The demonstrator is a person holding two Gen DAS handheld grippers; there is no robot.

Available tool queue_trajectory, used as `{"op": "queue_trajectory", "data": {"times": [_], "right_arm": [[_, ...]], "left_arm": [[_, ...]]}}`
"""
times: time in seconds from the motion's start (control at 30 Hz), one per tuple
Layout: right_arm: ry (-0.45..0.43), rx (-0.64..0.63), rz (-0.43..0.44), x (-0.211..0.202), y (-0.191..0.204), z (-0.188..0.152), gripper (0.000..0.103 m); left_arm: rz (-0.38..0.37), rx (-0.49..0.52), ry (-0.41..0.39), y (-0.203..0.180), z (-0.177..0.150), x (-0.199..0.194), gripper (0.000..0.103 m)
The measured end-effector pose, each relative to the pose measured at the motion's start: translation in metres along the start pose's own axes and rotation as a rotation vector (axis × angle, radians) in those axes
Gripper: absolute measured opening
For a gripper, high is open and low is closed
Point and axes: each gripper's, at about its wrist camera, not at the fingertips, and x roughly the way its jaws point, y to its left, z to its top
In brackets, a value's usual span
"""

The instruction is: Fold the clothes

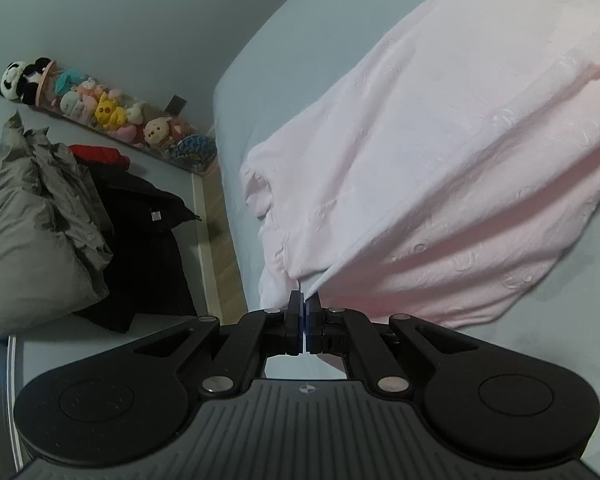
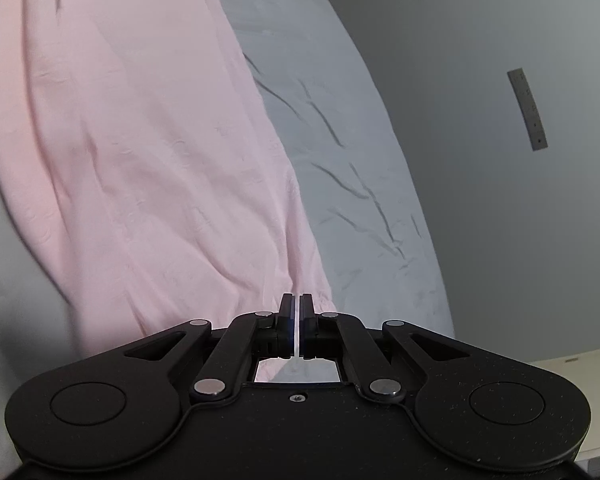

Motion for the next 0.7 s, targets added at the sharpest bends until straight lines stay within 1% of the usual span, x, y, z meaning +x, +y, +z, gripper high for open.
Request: {"op": "queue_trajectory", "data": {"times": [0.13, 0.23, 0.33, 0.37, 0.4, 0.43, 0.47, 0.5, 0.6, 0.7], "right_arm": [[-0.010, 0.016, 0.088, -0.004, 0.009, -0.006, 0.000], [-0.028, -0.023, 0.148, -0.014, 0.034, -0.012, 0.001], [-0.043, -0.071, 0.216, -0.019, 0.061, -0.027, 0.006], [-0.045, -0.084, 0.229, -0.020, 0.068, -0.030, 0.011], [-0.048, -0.103, 0.239, -0.020, 0.075, -0.033, 0.021], [-0.053, -0.129, 0.248, -0.021, 0.085, -0.039, 0.027], [-0.057, -0.146, 0.255, -0.022, 0.092, -0.042, 0.038], [-0.059, -0.156, 0.260, -0.021, 0.096, -0.045, 0.041], [-0.050, -0.173, 0.271, -0.020, 0.112, -0.054, 0.041], [-0.040, -0.199, 0.245, -0.011, 0.131, -0.067, 0.040]], "left_arm": [[-0.011, 0.016, 0.016, -0.001, -0.003, 0.008, 0.000], [-0.015, 0.011, 0.018, -0.001, -0.006, 0.007, 0.000], [-0.012, 0.007, 0.022, -0.004, -0.011, 0.003, 0.000], [-0.010, 0.008, 0.023, -0.005, -0.012, 0.002, 0.000], [-0.010, 0.009, 0.024, -0.006, -0.011, 0.001, 0.000], [-0.009, 0.008, 0.026, -0.007, -0.013, -0.001, 0.000], [-0.008, 0.006, 0.028, -0.008, -0.014, -0.003, 0.000], [-0.007, 0.003, 0.030, -0.008, -0.015, -0.005, 0.000], [-0.004, 0.000, 0.037, -0.009, -0.016, -0.010, 0.000], [-0.002, -0.004, 0.048, -0.009, -0.018, -0.013, 0.000]]}}
